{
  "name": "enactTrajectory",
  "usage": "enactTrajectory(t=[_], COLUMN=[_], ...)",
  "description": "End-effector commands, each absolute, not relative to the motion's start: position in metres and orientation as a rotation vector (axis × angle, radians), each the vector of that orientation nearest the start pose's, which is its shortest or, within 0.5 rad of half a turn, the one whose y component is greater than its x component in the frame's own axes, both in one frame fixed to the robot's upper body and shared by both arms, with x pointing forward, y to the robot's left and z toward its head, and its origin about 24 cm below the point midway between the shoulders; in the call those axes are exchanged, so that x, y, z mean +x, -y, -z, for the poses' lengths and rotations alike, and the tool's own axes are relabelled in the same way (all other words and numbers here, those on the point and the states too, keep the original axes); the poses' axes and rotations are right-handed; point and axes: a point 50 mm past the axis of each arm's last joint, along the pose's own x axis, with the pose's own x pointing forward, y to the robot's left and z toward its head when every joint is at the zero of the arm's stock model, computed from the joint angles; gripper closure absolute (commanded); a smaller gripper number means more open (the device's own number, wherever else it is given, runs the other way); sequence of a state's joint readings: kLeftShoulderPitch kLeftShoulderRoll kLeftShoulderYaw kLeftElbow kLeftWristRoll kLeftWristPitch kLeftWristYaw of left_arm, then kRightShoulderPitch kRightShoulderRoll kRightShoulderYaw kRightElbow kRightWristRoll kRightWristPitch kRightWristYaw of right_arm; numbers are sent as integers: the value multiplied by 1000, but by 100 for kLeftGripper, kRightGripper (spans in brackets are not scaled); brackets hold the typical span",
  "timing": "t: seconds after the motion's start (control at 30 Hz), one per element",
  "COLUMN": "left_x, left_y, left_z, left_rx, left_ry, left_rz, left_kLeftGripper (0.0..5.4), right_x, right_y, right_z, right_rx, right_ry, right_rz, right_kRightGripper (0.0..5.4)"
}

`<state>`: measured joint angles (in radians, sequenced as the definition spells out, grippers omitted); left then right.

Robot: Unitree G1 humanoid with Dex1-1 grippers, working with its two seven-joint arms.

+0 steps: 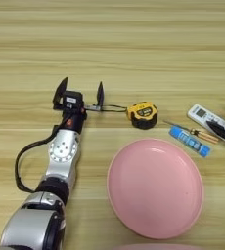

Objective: Move the objects on the table

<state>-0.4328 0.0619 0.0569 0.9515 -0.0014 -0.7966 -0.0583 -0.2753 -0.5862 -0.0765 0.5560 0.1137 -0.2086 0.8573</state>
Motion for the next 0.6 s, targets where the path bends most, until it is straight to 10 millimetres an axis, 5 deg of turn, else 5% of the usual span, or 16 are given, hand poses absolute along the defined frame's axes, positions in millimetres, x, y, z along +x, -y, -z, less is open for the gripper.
enactTrajectory(t=[0.03, 0.6], left_x=[308, 308], left_y=[-148, -150], left_z=[-25, -25], left_rx=[75, 70], left_ry=[276, 275], left_rz=[110, 109], left_kLeftGripper=[0, 0], right_x=[284, 283], right_y=[274, 266], right_z=[-60, -61], right_rx=[-447, -513], right_ry=[-197, -207], right_rz=[-656, -715], right_kRightGripper=[3, 3])
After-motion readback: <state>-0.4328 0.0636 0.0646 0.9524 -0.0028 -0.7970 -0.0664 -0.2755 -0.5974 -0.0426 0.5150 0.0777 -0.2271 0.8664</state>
